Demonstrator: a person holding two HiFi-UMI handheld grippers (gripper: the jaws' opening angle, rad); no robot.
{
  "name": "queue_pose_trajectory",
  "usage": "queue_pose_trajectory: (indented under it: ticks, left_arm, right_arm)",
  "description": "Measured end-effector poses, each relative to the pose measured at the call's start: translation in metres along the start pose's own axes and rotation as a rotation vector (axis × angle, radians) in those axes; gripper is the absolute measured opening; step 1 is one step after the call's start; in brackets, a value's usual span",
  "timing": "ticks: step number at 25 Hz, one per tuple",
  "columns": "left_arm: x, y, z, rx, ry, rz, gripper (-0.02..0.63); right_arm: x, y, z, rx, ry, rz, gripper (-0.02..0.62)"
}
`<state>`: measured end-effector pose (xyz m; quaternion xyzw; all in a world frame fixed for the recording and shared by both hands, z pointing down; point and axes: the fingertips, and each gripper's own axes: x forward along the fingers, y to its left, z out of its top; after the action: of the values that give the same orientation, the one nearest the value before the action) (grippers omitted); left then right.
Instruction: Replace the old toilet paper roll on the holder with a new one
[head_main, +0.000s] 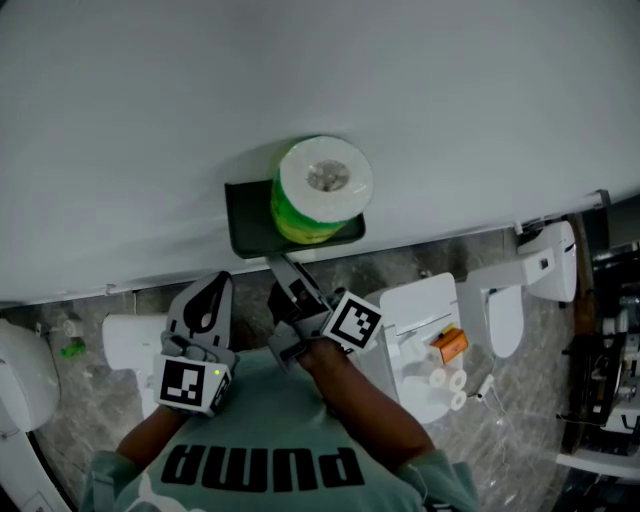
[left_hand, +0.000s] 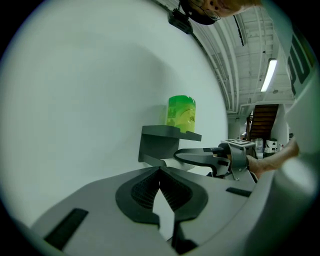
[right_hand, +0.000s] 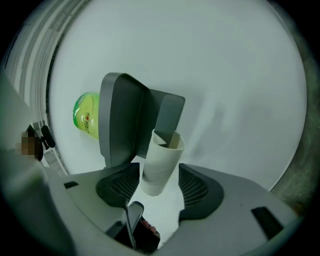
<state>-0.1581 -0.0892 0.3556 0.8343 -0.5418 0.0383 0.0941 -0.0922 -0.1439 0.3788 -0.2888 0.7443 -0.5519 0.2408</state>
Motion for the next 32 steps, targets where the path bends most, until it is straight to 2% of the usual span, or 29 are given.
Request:
queue_pose_trajectory:
  ticks: [2, 5, 20, 26, 32]
  left_arm:
    - [0.003, -0.005, 0.002, -0.013, 0.001, 0.014, 0.003]
    - [0.007, -0.008, 0.002, -0.013, 0.006, 0.036, 0.003]
    - [0.024, -0.039, 0.001, 0.046, 0.029, 0.041, 0.003]
    - [0.035, -0.054, 0.007, 0.022, 0.012, 0.040, 0.003]
    - [0.048, -0.066, 0.005, 0.071, 0.018, 0.018, 0.003]
  right_arm:
    - [-0.001, 0.000, 0.005, 0.013, 0.002, 0.020, 0.244]
    - [-0.001, 0.003, 0.008, 0.019, 0.013, 0.049, 0.180]
    - [-0.027, -0.005, 0.038, 0.012, 0.004, 0.039, 0.169]
    - [-0.039, -0.008, 0.056, -0.001, -0.010, 0.028, 0.167]
    - [-0.050, -0.010, 0.078, -0.020, -0.028, 0.024, 0.167]
